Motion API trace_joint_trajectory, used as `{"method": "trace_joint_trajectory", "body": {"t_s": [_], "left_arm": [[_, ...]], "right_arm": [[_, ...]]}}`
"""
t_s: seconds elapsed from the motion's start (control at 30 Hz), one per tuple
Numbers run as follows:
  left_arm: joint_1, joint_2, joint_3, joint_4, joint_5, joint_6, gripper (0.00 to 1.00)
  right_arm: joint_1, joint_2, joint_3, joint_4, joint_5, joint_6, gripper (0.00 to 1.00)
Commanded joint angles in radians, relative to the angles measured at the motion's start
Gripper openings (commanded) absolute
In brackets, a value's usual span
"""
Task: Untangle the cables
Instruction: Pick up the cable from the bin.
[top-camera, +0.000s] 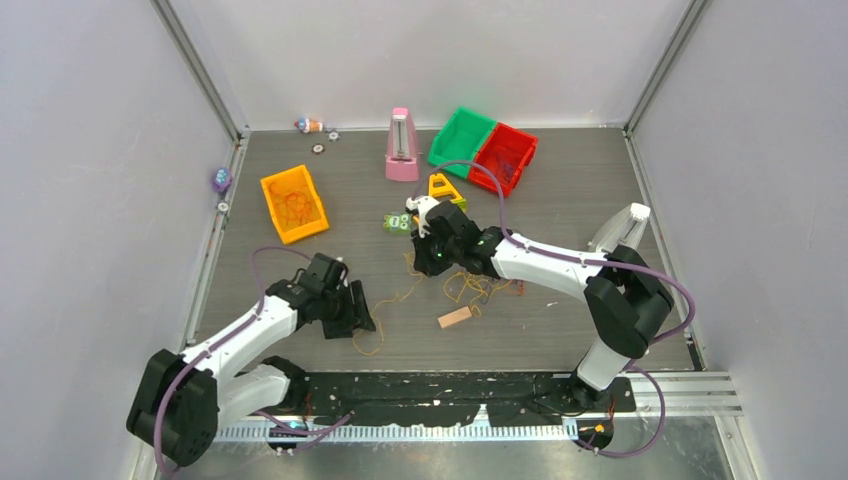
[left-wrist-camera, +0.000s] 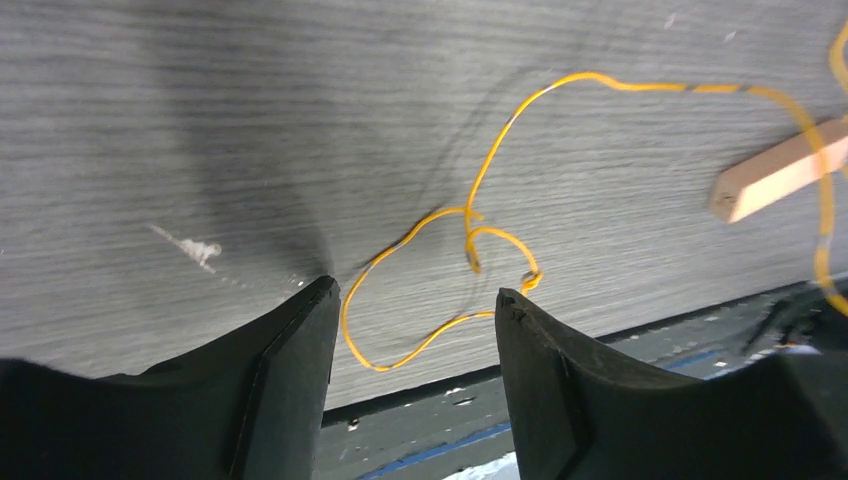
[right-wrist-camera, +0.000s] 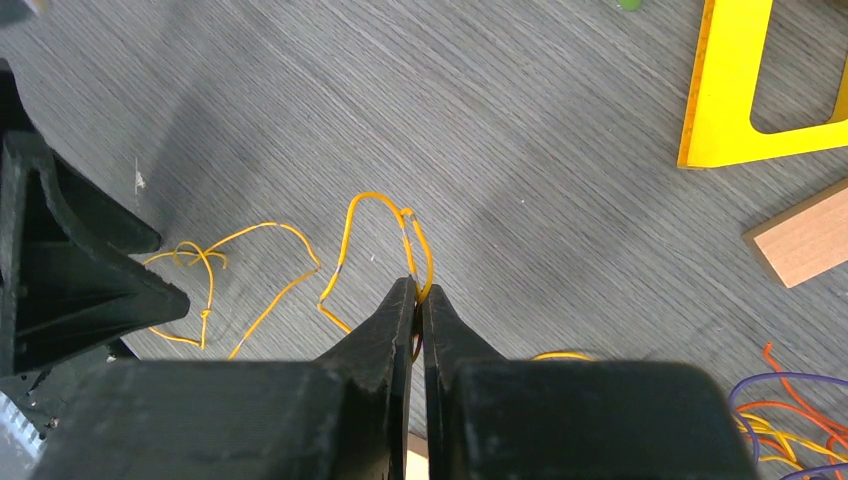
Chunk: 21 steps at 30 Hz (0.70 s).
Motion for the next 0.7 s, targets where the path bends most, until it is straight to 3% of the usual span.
{"method": "trace_joint_trajectory", "body": {"t_s": [0.0,0.23,0.4,0.5,0.6,0.67], "left_arm": [[-0.091,-0.003,0.066,-0.141,-0.166,-0.005,0.6],[-0.15,0.015,0.089,-0.218,-0.179,-0.038,0.59],[-0.17,0.057,0.03,-0.088,-0.096,-0.074,0.47],[-0.177,0.109,0.019,0.001,-0.099,-0.085,0.31],[-0.177,0.14,0.042,0.039,-0.133,-0.075,0.01],[-0.177,0.149,0.075,0.065,-0.154,-0.054,0.0]], "right_arm": [[0.0,-0.032,0.0,0.042,0.006,0.009,0.1],[0.0,-0.035,-0.006,0.05,0.009,0.012,0.1],[0.0,-0.034,-0.009,0.056,0.006,0.009,0.1],[0.0,-0.04,-0.013,0.056,-0.001,0.007,0.1],[0.0,-0.05,-0.019,0.06,-0.027,-0.004,0.1],[0.0,-0.06,-0.027,0.066,-0.061,-0.011,0.1]]}}
